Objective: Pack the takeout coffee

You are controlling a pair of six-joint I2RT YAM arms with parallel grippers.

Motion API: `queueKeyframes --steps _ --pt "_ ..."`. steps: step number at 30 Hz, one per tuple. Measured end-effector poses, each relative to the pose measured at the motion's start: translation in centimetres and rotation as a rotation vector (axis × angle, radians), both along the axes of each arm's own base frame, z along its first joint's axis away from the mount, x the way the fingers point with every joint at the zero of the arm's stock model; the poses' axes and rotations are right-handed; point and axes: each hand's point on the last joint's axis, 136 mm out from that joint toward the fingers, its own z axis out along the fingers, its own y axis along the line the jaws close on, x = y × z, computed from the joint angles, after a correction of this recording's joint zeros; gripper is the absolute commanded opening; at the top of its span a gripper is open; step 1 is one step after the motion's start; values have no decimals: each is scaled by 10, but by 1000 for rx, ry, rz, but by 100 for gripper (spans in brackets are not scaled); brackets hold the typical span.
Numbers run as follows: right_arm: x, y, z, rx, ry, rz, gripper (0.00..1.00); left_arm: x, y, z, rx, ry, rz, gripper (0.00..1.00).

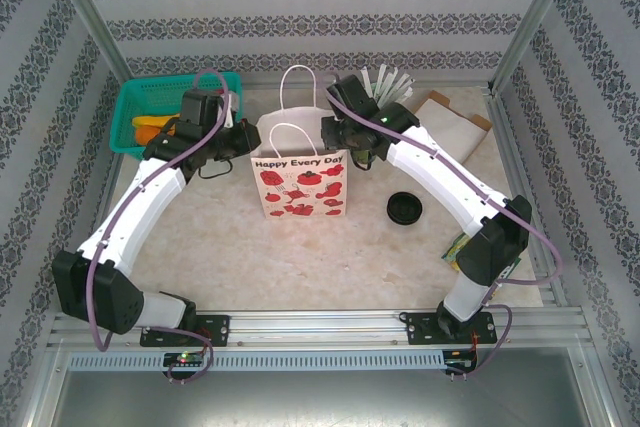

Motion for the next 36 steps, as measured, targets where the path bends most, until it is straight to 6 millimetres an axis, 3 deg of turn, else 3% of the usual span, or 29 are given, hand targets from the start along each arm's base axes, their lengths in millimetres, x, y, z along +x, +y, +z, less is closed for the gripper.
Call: queueKeyframes --steps 13,20,25,33,36 --pt "14 -1 -1 23 -25 -8 24 27 -2 3 30 -18 11 16" --pt "23 -5 -3 28 -28 -12 28 29 0 7 37 -28 23 21" --pt "22 -3 -3 33 -26 -1 45 27 0 8 36 -22 20 27" --pt "20 -1 8 63 -44 43 98 23 -4 12 17 -16 -4 40" --pt "19 -3 21 73 -79 61 98 20 -5 16 12 -19 -13 51"
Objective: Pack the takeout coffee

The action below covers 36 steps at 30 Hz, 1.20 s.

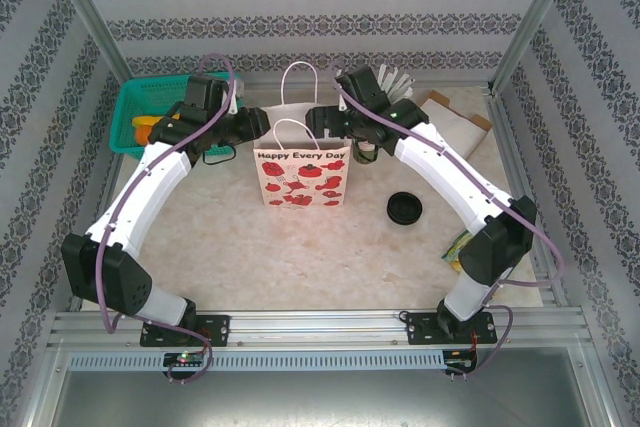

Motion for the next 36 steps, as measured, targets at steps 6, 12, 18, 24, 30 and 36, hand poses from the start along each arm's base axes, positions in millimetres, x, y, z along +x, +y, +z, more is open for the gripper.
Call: queueKeyframes --steps 6,12,18,24,30,36 --pt "3 -16 20 -5 -69 -39 98 -3 8 16 2 -46 -2 76" --pt "21 -56 17 -39 -66 -137 95 -10 29 37 39 -124 62 100" --pt "49 -105 5 -36 -21 -234 87 -22 55 41 90 -175 173 100" --pt "84 -113 -22 -47 42 -245 74 -25 73 21 96 -172 279 100" --pt "114 -101 -36 -46 75 -234 60 -25 82 12 103 -166 342 100" --pt "128 -109 -45 -114 82 -288 49 -25 89 13 126 -173 370 100"
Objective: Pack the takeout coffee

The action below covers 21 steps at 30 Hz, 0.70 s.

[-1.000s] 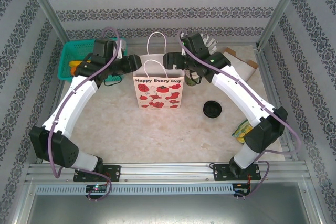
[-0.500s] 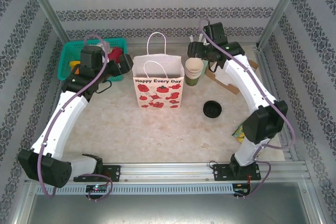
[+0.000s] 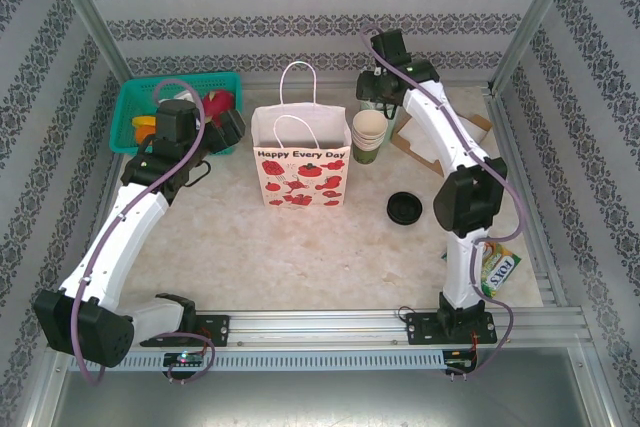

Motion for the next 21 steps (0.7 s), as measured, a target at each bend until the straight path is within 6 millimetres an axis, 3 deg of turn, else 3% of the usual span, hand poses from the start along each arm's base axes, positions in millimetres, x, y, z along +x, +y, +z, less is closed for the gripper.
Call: queueKeyframes --steps 4,14,21 --pt "6 -1 2 -15 0 -3 41 -2 6 4 18 -15 18 100" --pt "7 5 -14 -14 49 25 39 -3 9 6 26 -20 32 100" --pt "5 10 -22 -19 72 48 24 -1 9 4 26 -12 32 100"
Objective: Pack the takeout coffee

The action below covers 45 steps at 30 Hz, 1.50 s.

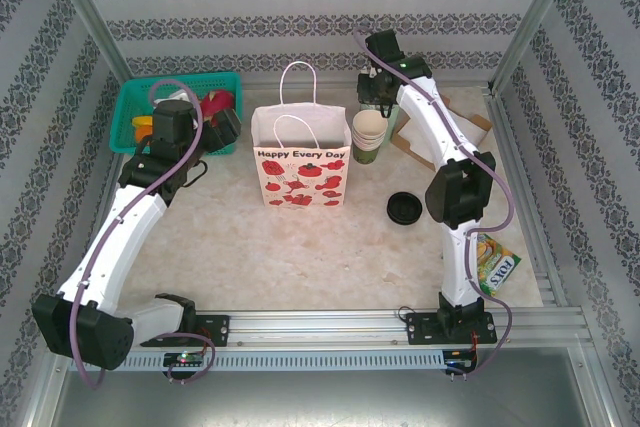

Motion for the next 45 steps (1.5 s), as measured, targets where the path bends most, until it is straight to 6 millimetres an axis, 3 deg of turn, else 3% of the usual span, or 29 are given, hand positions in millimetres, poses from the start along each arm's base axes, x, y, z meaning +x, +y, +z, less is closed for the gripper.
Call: queueKeyframes --steps 4,8,13,18,27,30,35,41,45 --pt "-1 3 0 -5 -1 8 18 0 0 -1 -6 4 -6 100" --pt "0 0 1 -25 -7 11 3 1 -4 -3 -13 12 -27 100" --pt "-4 -4 11 -47 -25 13 0 8 -14 -7 -19 33 -94 100" --pt "-18 -9 53 -48 -99 17 0 20 -11 -19 -17 70 -89 100" --pt "-98 -12 160 25 -306 56 0 9 15 -47 36 106 -25 100" --pt "-124 -13 187 62 -372 76 0 5 9 -37 38 52 -78 100" --pt "-153 -15 216 126 -436 107 0 2 -18 -6 -13 -71 -230 100" --pt "-175 -12 236 219 -459 176 0 -2 -50 9 -100 -128 -408 100" --pt "-190 -7 251 322 -473 230 0 -5 -60 17 -125 -157 -466 100"
